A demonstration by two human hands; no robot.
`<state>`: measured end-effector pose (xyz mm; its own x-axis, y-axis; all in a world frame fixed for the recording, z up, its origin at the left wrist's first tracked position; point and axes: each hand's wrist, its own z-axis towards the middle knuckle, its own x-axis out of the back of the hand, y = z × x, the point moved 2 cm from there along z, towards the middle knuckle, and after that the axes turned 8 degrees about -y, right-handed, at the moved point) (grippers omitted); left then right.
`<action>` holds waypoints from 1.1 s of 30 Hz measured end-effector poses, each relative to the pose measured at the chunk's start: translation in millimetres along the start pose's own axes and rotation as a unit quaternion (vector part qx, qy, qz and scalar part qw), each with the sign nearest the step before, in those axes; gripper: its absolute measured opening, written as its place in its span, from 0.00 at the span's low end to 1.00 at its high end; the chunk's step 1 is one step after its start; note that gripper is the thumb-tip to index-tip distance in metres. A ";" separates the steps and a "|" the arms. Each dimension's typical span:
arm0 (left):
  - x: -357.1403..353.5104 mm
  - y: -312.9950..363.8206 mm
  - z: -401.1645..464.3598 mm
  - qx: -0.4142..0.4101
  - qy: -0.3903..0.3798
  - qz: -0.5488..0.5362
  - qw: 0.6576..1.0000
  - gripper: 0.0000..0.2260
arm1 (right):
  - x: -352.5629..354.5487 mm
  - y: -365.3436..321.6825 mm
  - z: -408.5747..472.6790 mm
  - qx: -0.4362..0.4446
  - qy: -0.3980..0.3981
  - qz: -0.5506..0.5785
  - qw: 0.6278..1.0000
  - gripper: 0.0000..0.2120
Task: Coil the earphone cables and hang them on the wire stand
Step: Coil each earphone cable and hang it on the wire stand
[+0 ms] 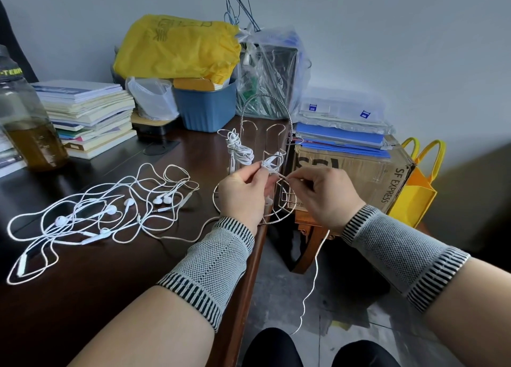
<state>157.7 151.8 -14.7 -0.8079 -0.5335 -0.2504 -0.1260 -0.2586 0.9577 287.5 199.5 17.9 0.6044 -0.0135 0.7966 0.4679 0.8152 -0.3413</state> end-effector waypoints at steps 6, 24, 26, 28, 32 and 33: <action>-3.0 4.1 -4.7 -0.004 -0.021 -0.002 1.000 0.08 | 2.3 12.2 17.9 -0.127 -0.041 -0.001 0.991 0.10; -2.6 4.3 -1.4 0.009 0.021 -0.053 0.998 0.08 | 53.1 14.1 20.8 -0.160 -0.075 0.051 0.983 0.10; -3.0 4.5 -1.5 0.013 0.020 -0.059 0.998 0.08 | 57.5 -8.6 32.7 -0.091 -0.070 -0.074 0.991 0.10; -2.9 5.0 -1.8 0.017 0.012 -0.064 0.998 0.07 | 57.8 -24.3 43.4 -0.054 -0.068 -0.148 0.985 0.10; -2.1 4.9 -1.6 0.020 0.003 -0.074 0.997 0.07 | 59.2 -36.3 53.9 -0.055 -0.087 -0.164 0.981 0.13; -2.6 4.5 -1.5 0.020 0.001 -0.072 0.997 0.08 | 60.1 -35.3 52.3 -0.066 -0.108 -0.154 0.980 0.13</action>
<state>160.1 150.8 -9.9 -0.7781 -0.4948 -0.3868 -0.2638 -0.3015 0.9163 273.6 200.2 103.9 0.2773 -0.1137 0.9540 0.6954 0.7090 -0.1176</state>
